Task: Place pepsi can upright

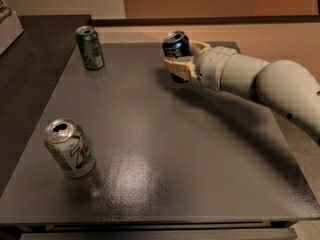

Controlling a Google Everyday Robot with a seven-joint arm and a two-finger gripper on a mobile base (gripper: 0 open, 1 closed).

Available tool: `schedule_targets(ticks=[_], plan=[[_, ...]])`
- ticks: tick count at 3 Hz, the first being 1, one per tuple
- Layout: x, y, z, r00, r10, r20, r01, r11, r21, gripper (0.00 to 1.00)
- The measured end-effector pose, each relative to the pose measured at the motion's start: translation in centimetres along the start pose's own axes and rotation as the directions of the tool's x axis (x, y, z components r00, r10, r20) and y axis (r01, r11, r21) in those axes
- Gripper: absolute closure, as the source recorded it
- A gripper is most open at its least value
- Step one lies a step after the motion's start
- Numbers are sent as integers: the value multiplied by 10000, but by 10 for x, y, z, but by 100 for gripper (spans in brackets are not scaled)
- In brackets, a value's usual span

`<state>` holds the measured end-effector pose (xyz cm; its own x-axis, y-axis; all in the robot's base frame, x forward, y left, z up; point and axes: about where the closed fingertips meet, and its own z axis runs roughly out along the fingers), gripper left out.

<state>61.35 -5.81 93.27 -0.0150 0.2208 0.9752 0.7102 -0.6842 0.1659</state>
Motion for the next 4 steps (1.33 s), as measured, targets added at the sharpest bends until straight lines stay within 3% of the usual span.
schedule_targets(ticks=[1,3,4], plan=[[-6,1,4,9989,462,120,-461,9989,-32,100],[-16,5,13,9871,1498,-565,-1501,9887,-23,100],[-17,5,16,9829,1665,-781,-1663,9860,97,100]])
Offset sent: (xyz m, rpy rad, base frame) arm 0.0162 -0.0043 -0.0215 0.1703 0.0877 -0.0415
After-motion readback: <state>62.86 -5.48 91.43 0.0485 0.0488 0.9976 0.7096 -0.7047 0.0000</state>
